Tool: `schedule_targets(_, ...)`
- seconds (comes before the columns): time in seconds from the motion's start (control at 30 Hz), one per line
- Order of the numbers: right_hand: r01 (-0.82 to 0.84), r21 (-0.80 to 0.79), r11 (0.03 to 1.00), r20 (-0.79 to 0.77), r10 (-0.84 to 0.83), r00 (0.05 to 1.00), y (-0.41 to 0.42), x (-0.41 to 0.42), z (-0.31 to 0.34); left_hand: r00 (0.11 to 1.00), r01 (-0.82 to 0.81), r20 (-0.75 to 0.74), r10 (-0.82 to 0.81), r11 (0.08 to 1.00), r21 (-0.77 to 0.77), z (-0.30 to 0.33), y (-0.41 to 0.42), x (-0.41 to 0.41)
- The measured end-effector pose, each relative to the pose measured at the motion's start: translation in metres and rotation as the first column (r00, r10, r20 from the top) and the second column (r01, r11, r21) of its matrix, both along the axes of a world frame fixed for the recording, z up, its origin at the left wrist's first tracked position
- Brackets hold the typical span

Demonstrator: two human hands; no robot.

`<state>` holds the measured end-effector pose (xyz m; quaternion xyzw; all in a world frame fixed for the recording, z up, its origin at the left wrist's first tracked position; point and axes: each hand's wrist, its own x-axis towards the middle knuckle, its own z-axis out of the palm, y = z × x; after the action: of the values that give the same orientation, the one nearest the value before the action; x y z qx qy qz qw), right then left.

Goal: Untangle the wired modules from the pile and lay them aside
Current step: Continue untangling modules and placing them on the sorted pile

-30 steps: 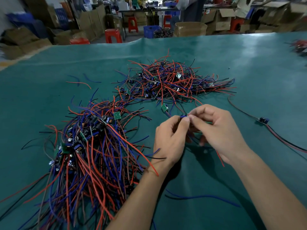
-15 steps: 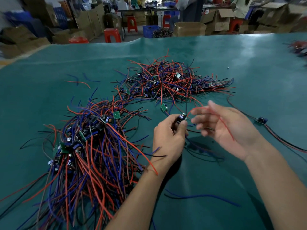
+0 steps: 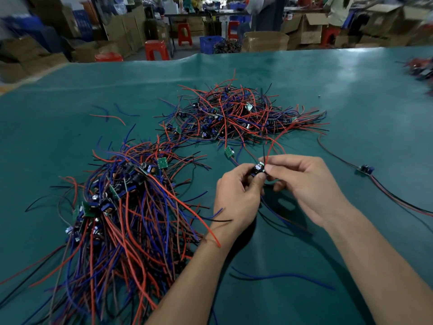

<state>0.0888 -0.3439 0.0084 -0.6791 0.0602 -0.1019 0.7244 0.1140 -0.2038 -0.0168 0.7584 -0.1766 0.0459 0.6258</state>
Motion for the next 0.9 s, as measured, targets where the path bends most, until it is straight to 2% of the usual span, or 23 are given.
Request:
schedule_targets(0.13,-0.019,0.019,1.0,-0.002,0.019,1.0,-0.002,0.0,-0.001,0.999,0.042,-0.004,-0.042,0.999,0.007,0.0,0.001,0.0)
schedule_targets(0.37,0.069,0.058,0.996,0.03,-0.071,0.997,0.0,0.003,-0.002,0.994,0.091,-0.061,-0.092,0.996,-0.008,-0.003,0.0,0.001)
schedule_targets(0.53,0.151,-0.067,0.986,0.14,-0.14,0.98,-0.001,0.004,-0.004,0.991,0.088,-0.101,-0.09,0.996,-0.023,-0.001,-0.001,0.0)
schedule_targets(0.63,0.25,-0.157,0.956,0.209,-0.215,0.954,-0.005,0.004,-0.003,0.99,0.09,-0.109,-0.091,0.996,-0.013,0.001,0.0,0.0)
schedule_targets(0.9,0.597,-0.086,0.798,0.299,-0.551,0.779,-0.045,-0.002,0.012,0.986,0.141,-0.096,-0.135,0.988,0.055,0.003,0.0,-0.003)
